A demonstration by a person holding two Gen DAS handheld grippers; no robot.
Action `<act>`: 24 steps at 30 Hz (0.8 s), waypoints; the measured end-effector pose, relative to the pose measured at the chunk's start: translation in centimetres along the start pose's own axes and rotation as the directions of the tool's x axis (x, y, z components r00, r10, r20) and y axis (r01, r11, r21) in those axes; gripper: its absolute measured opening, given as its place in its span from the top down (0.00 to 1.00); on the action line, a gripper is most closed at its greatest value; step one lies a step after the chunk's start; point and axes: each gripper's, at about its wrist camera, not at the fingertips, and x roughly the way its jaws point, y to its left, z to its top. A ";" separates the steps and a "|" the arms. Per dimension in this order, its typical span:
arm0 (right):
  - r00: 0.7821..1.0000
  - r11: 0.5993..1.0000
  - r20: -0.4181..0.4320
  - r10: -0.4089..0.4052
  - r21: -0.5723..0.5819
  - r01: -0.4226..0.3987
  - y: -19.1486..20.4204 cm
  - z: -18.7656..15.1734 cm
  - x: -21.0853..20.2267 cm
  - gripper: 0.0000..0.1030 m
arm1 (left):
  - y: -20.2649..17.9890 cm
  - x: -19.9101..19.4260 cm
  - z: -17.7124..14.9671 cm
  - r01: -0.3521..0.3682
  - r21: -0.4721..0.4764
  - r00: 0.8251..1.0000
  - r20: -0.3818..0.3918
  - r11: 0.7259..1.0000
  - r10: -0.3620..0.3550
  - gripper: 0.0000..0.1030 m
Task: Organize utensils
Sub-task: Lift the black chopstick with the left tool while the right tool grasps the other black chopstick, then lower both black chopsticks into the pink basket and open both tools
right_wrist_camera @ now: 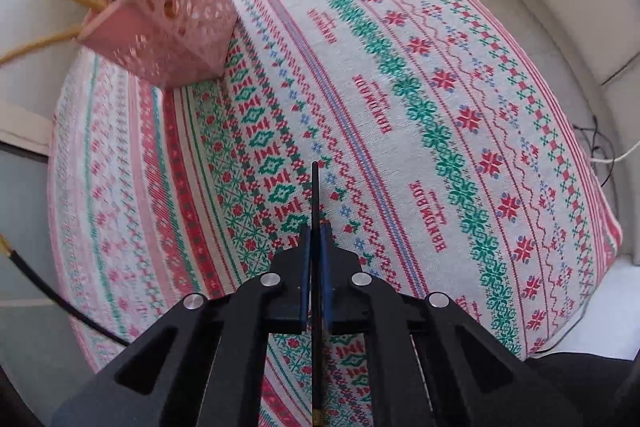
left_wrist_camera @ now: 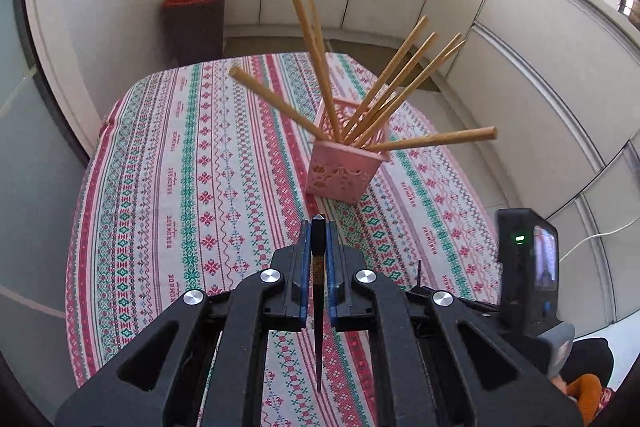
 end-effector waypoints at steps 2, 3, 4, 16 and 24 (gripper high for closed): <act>0.996 0.999 0.082 0.038 -0.024 -0.037 -0.8 -0.2 -3.1 0.95 | 0.1 -0.6 0.0 0.013 0.004 1.000 0.021 1.000 -0.013 0.94; 0.992 0.998 0.121 0.046 -0.037 -0.042 -1.2 -0.3 -4.5 0.95 | 0.1 -1.0 0.0 0.019 0.006 0.999 0.029 1.000 -0.020 0.94; 0.986 0.998 0.157 0.057 -0.046 -0.050 -1.7 -0.6 -6.1 0.95 | 0.1 -1.3 0.0 0.022 0.007 0.999 0.037 1.000 -0.022 0.94; 0.909 0.987 0.391 0.145 -0.120 -0.106 -4.7 -2.2 -18.6 0.95 | -0.9 -7.4 -0.3 0.057 -0.008 0.984 0.171 0.998 -0.055 0.94; 0.855 0.975 0.468 0.221 -0.118 -0.188 -4.5 1.0 -25.4 0.95 | -2.1 -10.6 2.7 0.035 0.045 0.971 0.237 0.998 -0.045 0.94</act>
